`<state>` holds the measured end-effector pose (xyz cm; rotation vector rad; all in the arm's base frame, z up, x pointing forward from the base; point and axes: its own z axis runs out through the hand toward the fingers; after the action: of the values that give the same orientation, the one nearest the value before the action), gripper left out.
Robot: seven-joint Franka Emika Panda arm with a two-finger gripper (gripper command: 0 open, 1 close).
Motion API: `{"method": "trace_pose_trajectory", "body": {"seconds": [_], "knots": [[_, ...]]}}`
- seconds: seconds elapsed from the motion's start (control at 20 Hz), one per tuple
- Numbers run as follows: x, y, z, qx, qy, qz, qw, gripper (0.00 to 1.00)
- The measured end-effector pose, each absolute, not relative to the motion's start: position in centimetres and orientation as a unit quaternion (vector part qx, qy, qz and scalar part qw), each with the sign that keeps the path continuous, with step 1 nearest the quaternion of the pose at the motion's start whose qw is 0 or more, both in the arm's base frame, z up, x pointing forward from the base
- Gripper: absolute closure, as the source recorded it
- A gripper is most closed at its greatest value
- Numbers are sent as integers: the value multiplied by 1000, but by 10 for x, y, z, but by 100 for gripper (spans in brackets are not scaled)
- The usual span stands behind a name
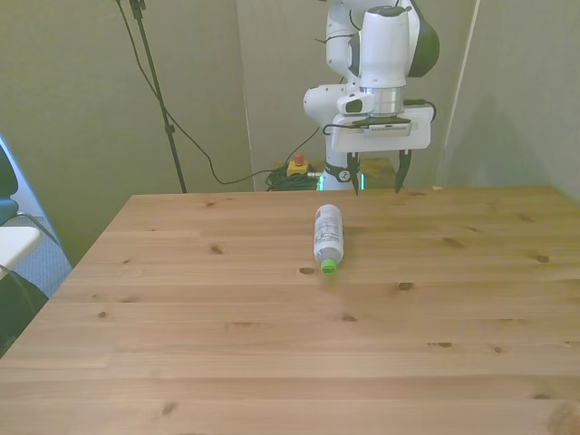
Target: Stand the water bottle
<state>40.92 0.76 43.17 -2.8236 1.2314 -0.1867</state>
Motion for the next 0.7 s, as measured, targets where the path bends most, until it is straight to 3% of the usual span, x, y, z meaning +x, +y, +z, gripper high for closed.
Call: {"method": "trace_pose_trajectory", "body": {"seconds": [0.15, 0.35, 0.55, 0.7], "knots": [[409, 7, 431, -915, 398, -57, 25, 0], [418, -10, 449, -909, 411, -62, 27, 0], [441, -50, 473, -903, 423, -73, 21, 0], [466, -74, 473, -903, 422, -74, 9, 0]]}}
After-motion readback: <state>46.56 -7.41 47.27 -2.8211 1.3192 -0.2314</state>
